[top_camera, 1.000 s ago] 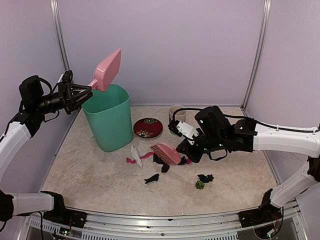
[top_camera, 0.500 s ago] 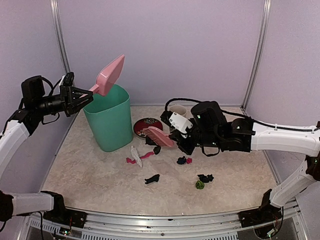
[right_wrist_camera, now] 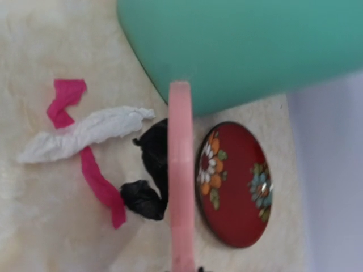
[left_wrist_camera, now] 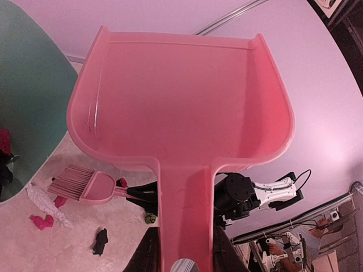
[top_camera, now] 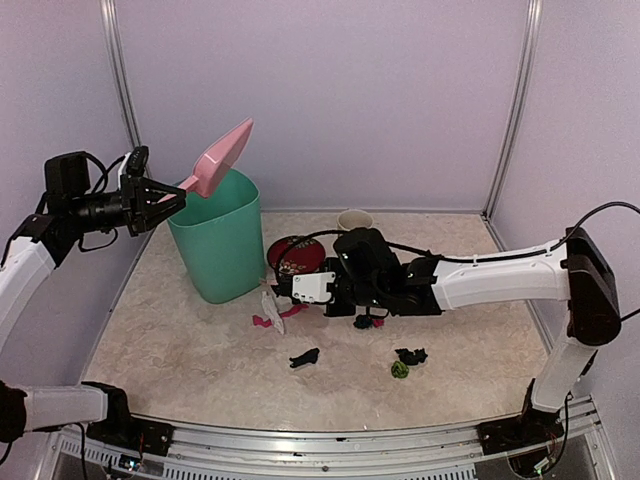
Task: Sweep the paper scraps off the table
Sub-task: Sweep the paper scraps at the center of the board.
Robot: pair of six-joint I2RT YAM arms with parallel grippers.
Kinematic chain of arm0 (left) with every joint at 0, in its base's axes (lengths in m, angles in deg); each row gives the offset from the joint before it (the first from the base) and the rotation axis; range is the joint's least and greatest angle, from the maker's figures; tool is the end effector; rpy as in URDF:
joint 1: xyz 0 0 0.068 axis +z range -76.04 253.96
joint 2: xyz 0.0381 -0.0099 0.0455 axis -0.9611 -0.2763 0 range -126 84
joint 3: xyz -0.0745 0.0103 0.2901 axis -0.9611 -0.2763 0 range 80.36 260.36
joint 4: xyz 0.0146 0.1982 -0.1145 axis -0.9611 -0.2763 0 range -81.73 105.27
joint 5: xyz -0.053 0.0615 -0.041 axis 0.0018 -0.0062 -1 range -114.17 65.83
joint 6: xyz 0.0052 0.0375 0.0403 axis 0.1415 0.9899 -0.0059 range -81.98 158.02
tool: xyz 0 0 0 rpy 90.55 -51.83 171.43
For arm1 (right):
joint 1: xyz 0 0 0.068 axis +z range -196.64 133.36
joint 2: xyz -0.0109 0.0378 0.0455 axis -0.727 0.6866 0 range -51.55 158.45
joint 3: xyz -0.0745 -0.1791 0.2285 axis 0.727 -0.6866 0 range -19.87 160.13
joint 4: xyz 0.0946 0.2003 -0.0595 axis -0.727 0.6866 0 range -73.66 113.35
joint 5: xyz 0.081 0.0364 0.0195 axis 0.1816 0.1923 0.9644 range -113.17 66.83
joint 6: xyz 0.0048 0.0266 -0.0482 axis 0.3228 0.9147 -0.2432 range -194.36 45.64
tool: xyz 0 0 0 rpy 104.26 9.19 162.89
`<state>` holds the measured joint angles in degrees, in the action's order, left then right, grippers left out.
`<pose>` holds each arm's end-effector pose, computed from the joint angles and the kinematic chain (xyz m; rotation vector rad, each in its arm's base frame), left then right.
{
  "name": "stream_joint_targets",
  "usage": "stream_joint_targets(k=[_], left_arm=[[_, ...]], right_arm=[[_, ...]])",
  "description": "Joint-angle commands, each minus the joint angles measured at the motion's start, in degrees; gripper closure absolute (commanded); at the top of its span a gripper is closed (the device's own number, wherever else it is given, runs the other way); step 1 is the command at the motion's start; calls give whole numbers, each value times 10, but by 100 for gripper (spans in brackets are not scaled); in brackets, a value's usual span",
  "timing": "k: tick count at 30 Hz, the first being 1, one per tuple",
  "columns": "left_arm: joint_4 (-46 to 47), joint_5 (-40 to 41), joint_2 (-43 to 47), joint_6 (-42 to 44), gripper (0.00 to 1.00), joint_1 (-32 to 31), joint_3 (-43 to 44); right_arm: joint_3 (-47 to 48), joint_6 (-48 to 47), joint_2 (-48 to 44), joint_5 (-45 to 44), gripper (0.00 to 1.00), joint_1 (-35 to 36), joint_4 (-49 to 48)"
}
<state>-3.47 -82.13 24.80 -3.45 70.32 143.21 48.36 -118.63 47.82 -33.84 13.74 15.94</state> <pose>0.1652 -0.0425 0.4129 0.1393 1.9548 -1.4529 0.1910 0.3217 0.2871 -1.5895 1.3682 -0.0268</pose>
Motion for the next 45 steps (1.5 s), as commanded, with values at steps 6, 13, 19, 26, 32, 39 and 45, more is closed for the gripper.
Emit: stream_joint_targets(k=[6, 13, 19, 26, 32, 39, 45], left_arm=[[-15, 1, 13, 30, 100, -3, 17], [-19, -1, 18, 32, 100, -2, 14], [-20, -3, 17, 34, 100, -2, 18], [-15, -3, 9, 33, 100, -7, 20], [-12, 4, 4, 35, 100, -15, 21], [2, 23, -13, 34, 100, -50, 22], [12, 45, -33, 41, 100, -93, 31]], right_arm=[[68, -183, 93, 53, 100, 5, -31], [87, -206, 119, 81, 100, 12, 28], [30, -219, 80, 75, 100, 30, 72], [-98, -238, -40, 5, 100, 66, 82], [-184, -206, -151, -81, 100, 91, 134], [-224, -103, -313, -169, 100, 94, 148], [-190, 22, -360, -224, 100, 93, 225]])
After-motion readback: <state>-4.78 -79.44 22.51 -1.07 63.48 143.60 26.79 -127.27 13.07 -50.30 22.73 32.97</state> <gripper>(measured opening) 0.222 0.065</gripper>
